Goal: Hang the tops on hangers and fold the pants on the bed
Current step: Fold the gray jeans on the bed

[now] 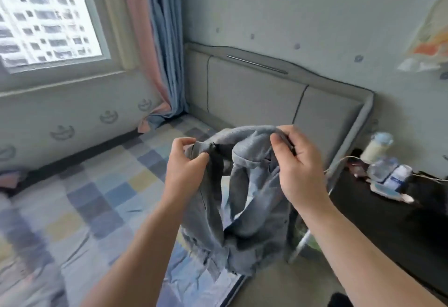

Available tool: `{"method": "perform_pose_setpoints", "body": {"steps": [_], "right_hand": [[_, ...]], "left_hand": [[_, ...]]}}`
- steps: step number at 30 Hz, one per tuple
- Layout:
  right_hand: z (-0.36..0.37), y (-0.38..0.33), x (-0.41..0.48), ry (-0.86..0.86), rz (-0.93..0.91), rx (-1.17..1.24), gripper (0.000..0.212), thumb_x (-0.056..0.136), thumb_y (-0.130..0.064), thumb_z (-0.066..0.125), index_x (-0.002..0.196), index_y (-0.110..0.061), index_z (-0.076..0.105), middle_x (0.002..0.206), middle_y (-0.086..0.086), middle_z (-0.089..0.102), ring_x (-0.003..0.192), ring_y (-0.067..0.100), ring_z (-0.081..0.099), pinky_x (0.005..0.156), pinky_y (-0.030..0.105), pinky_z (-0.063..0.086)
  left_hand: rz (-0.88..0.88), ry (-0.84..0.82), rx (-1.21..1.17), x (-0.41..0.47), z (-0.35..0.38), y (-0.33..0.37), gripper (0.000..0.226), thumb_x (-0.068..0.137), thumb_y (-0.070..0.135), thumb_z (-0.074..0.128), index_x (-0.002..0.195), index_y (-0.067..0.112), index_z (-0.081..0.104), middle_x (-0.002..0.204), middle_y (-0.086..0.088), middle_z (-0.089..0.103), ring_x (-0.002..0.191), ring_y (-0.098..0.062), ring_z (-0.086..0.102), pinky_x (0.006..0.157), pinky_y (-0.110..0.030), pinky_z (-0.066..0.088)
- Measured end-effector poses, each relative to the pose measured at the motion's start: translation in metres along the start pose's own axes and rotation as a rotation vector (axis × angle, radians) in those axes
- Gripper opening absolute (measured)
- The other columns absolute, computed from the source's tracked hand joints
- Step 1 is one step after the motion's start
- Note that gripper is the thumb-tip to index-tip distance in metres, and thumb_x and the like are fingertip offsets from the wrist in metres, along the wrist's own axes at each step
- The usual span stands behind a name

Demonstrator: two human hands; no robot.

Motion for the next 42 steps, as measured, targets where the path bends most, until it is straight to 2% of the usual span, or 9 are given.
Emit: {"method": "perform_pose_setpoints", "body": {"steps": [4,8,11,15,20,29,34,38,42], "right_hand": [[0.081,0.007,0.01,-0.24,0.005,0.185,0.019,0.1,-0.017,0.05,0.084,-0.017,0.06,0.068,-0.006,0.05,0.068,0.005,0.045,0.063,0.019,0.039],[0.141,0.018,0.01,-0.424,0.053,0.31,0.018,0.101,-0.02,0.05,0.087,-0.021,0.062,0.069,-0.011,0.051,0.069,0.002,0.047,0.064,0.018,0.039],[0.178,0.032,0.004,-0.54,0.107,0.327,0.022,0.099,-0.019,0.051,0.083,-0.027,0.063,0.07,-0.019,0.055,0.068,-0.002,0.048,0.065,0.011,0.04],[0.208,0.066,0.003,-0.597,0.246,0.376,0.035,0.102,-0.012,0.05,0.08,-0.034,0.068,0.074,-0.017,0.062,0.072,-0.001,0.055,0.069,0.012,0.045],[0.228,0.112,0.03,-0.612,0.384,0.418,0.033,0.103,-0.016,0.05,0.081,-0.031,0.07,0.075,-0.015,0.063,0.075,0.002,0.056,0.071,0.017,0.048],[0.242,0.189,0.095,-0.699,0.466,0.252,0.021,0.1,-0.009,0.057,0.096,-0.026,0.068,0.096,-0.013,0.069,0.086,-0.002,0.062,0.072,0.006,0.046],[0.218,0.217,0.078,-0.974,0.514,0.259,0.008,0.099,-0.02,0.061,0.107,-0.021,0.063,0.103,-0.002,0.075,0.096,0.015,0.071,0.086,0.036,0.056],[0.204,0.233,0.034,-1.379,0.618,0.184,0.06,0.077,-0.07,0.063,0.122,-0.031,0.055,0.117,-0.01,0.069,0.103,-0.001,0.066,0.084,0.027,0.056],[0.204,0.239,0.017,-1.363,0.68,0.246,0.076,0.066,-0.075,0.072,0.129,-0.046,0.042,0.124,-0.021,0.059,0.106,-0.012,0.061,0.081,0.014,0.051]], "left_hand": [[-0.296,-0.079,0.531,0.008,-0.061,-0.072,0.081,0.073,0.052,0.076,0.142,0.032,0.038,0.14,-0.01,0.044,0.126,-0.032,0.048,0.105,-0.048,0.045],[-0.212,0.342,0.564,-0.007,-0.114,-0.097,0.117,0.074,0.051,0.082,0.156,0.038,0.0,0.166,-0.001,0.007,0.151,-0.03,0.012,0.12,-0.054,0.022],[-0.105,0.484,0.596,-0.008,-0.141,-0.105,0.109,0.076,0.049,0.081,0.153,0.044,0.003,0.166,0.003,0.004,0.151,-0.027,0.008,0.118,-0.057,0.018],[-0.281,0.32,0.709,-0.002,-0.157,-0.135,0.072,0.081,0.045,0.076,0.145,0.037,0.041,0.163,-0.002,0.027,0.148,-0.028,0.022,0.118,-0.053,0.028],[-0.32,0.221,0.413,-0.011,-0.14,-0.162,0.012,0.093,0.016,0.059,0.103,0.019,0.066,0.1,-0.001,0.07,0.1,-0.025,0.065,0.088,-0.044,0.053],[-0.448,0.505,0.031,0.03,-0.103,-0.139,0.024,0.105,0.017,0.046,0.103,0.007,0.068,0.103,-0.018,0.071,0.099,-0.032,0.065,0.093,-0.052,0.051],[-0.691,0.619,-0.356,0.062,-0.07,-0.128,0.028,0.103,0.01,0.046,0.079,0.011,0.06,0.08,-0.012,0.06,0.073,-0.022,0.056,0.066,-0.031,0.046],[-0.745,0.673,-0.602,0.075,-0.038,-0.127,0.028,0.1,0.016,0.049,0.073,0.013,0.056,0.072,-0.008,0.058,0.069,-0.022,0.056,0.065,-0.031,0.047],[-0.709,0.644,-0.793,0.087,-0.02,-0.111,0.016,0.102,0.015,0.045,0.091,0.006,0.052,0.066,-0.01,0.062,0.06,-0.02,0.064,0.05,-0.026,0.052]]}}
Point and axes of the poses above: each hand's wrist, its own x-axis towards the middle knuckle, its own z-axis out of the palm, y = z × x, the point moved 4 cm from there along x, towards the middle knuckle
